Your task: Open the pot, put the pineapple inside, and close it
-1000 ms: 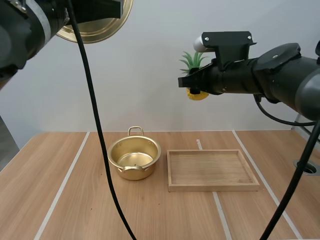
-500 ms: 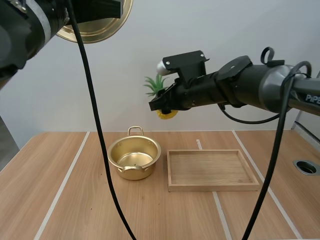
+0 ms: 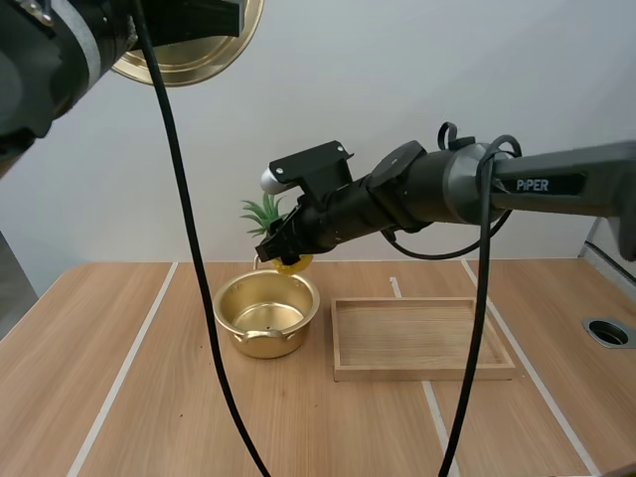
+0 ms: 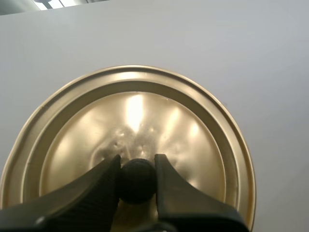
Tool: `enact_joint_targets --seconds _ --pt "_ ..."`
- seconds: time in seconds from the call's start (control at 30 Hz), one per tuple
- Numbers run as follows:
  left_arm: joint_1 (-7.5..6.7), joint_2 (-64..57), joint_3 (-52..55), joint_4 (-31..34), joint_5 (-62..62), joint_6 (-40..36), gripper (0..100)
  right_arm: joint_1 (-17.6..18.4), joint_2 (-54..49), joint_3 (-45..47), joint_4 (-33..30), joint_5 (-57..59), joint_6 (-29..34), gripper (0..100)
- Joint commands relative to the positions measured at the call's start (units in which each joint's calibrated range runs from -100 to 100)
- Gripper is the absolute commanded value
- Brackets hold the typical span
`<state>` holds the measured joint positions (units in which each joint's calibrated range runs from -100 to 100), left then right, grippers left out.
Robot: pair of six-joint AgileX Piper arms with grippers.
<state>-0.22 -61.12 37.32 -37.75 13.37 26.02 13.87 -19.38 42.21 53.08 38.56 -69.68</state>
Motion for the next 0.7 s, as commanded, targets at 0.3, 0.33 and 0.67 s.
enact_joint_targets --seconds 0.3,0.33,0.67 --pt "-0.18 -0.4 -0.4 -0.7 -1.6 -0.7 0 0.1 8.4 -0.4 8.9 0.0 -11.6 0" --pt "-0.18 -0.4 -0.4 -0.7 -1.6 -0.7 0 0.1 9.1 -0.4 9.0 0.2 -12.1 0" --pt "-0.18 -0.4 -0.4 -0.7 -1.6 -0.7 0 0.1 14.7 -0.4 12.9 1.4 -15.3 0"
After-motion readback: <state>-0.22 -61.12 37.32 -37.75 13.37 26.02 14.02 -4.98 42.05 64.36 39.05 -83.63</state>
